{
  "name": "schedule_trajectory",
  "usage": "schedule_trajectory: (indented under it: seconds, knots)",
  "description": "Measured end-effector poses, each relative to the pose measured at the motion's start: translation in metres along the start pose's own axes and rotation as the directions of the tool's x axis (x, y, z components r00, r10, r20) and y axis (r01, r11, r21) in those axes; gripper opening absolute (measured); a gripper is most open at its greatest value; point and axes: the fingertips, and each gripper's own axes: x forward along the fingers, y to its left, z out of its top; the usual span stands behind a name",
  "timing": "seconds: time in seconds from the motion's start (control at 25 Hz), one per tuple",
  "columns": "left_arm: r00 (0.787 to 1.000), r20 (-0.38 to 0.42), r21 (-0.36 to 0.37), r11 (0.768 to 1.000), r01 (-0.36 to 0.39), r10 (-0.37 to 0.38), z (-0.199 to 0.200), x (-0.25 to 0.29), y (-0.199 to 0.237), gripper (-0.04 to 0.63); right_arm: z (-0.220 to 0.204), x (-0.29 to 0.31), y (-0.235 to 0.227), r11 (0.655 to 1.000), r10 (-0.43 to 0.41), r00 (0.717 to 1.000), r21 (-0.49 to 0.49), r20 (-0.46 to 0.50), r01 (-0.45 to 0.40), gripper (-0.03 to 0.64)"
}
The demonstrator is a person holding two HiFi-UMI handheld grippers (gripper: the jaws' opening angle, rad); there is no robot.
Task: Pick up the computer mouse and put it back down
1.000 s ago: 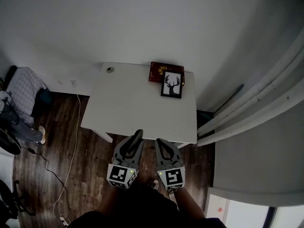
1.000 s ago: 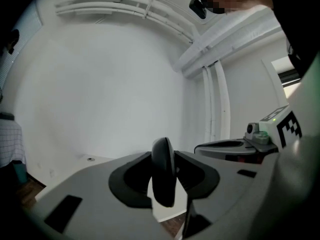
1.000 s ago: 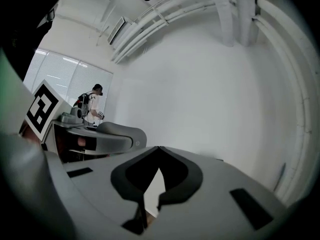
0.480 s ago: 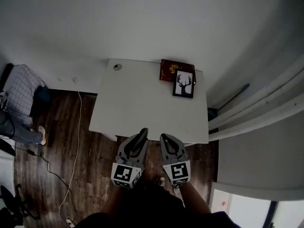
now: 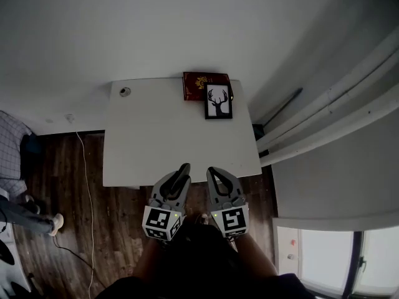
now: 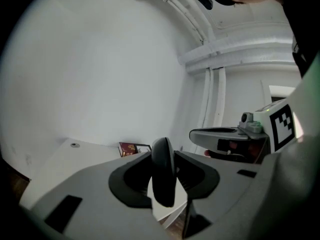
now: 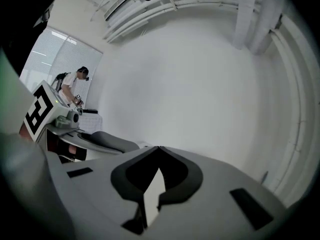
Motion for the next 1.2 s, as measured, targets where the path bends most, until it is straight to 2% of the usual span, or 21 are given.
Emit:
schedule_trajectory:
  seconds: [0.24, 0.4, 0.68, 0.84, 0.96, 1.12, 1.2]
  knots:
    - [0.999, -0.043, -0.035, 0.999, 0.016, -0.018, -0.010, 0.029, -0.004, 0.132, -0.012, 0.008, -0.032, 0.999, -0.028, 1.000, 0.025, -0.013, 0.029, 0.020]
    - [0.998, -0.064, -0.033, 0.999, 0.011, -0.013, -0.007, 0.053, -0.007, 0.132, -0.020, 0.022, -0.060, 0.998, -0.021, 1.000, 0.052, 0.014, 0.020, 0.020]
    - [0.995, -0.091, -0.071, 0.997, -0.041, 0.035, -0.004, 0.099, -0.008, 0.132, -0.025, 0.040, -0.106, 0.995, 0.018, 0.997, 0.099, 0.072, -0.025, 0.020]
    - [0.989, -0.143, -0.095, 0.994, -0.044, 0.030, -0.022, 0.124, -0.016, 0.132, -0.048, 0.042, -0.125, 0.993, 0.017, 0.998, 0.115, 0.063, -0.024, 0.020]
    - [0.982, -0.191, -0.129, 0.991, -0.025, 0.000, -0.038, 0.136, -0.021, 0.132, -0.067, 0.039, -0.132, 0.986, 0.011, 0.999, 0.167, 0.043, -0.018, 0.020]
    - [0.970, -0.234, -0.183, 0.983, 0.024, -0.067, -0.061, 0.165, -0.021, 0.132, -0.085, 0.041, -0.148, 0.980, -0.014, 1.000, 0.198, 0.019, 0.010, 0.020]
    - [0.962, -0.258, -0.187, 0.982, 0.039, -0.088, -0.072, 0.183, -0.018, 0.132, -0.095, 0.043, -0.157, 0.978, -0.022, 1.000, 0.206, 0.002, 0.021, 0.020]
